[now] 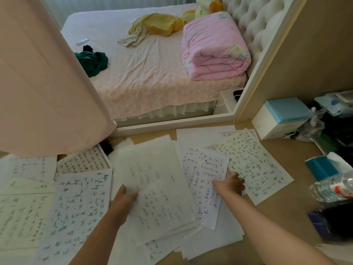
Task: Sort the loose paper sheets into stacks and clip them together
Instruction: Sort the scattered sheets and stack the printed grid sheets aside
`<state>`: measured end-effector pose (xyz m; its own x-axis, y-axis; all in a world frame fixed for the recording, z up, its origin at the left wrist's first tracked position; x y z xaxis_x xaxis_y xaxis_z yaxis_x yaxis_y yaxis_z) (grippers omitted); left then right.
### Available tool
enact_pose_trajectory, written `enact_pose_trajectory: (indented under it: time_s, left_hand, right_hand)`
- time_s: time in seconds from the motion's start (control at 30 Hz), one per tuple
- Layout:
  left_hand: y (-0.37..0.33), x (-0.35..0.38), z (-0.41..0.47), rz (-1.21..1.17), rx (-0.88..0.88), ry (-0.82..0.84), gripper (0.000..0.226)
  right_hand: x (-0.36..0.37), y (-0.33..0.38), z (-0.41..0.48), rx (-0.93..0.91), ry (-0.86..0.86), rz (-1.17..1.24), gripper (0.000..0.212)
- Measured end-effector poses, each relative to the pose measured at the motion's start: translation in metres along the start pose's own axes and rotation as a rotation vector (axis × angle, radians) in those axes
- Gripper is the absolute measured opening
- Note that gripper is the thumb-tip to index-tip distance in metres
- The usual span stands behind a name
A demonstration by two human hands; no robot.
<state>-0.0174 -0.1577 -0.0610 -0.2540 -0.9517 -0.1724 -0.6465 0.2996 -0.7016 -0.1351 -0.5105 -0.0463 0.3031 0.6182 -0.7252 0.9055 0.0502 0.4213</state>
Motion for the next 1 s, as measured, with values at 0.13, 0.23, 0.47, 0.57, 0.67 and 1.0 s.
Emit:
enact_pose_trajectory:
  time_s: [0.13, 0.23, 0.47, 0.57, 0.67, 1.0]
  left_hand:
    - [-0.023, 0.029, 0.003, -0.050, -0.012, 0.092, 0.051]
    - [-0.041, 0.061, 0.015, 0.278, 0.044, 0.060, 0.055]
    - [-0.064, 0.119, 0.027, 0.939, 0.144, -0.162, 0.039]
    - [-0.061, 0.123, 0.035, 0.939, 0.162, -0.138, 0.039]
    - [-0.062, 0.121, 0.037, 0.868, 0.158, -0.120, 0.043]
    - [-0.086, 0.105, 0.032, 0.432, 0.221, -0.006, 0.067]
  right_hand:
    - [0.004, 0.000, 0.005, -0.017, 0.078, -0.015, 0.087]
    - [0.009, 0.008, 0.009, -0.030, 0.049, -0.088, 0.076]
    - [0.020, 0.018, 0.026, 0.170, 0.123, 0.466, 0.061]
    - [0.021, 0.025, 0.018, 0.140, 0.258, 0.607, 0.053]
    - [0.028, 0.029, 0.018, 0.005, 0.396, 0.417, 0.034]
    - [0.001, 0.053, 0.019, -0.221, 0.703, 0.535, 0.041]
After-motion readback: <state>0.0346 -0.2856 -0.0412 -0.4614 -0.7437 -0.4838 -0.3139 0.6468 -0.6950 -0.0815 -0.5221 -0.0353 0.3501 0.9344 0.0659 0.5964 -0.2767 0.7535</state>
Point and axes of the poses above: each hand's wrist, its own z-axis towards the middle knuckle, its own x-axis out of the palm, y = z × x, the point moved 4 cm from there along z, towards the middle knuckle, and after that the axes turned 5 degrees about z, right-handed, at the moved point
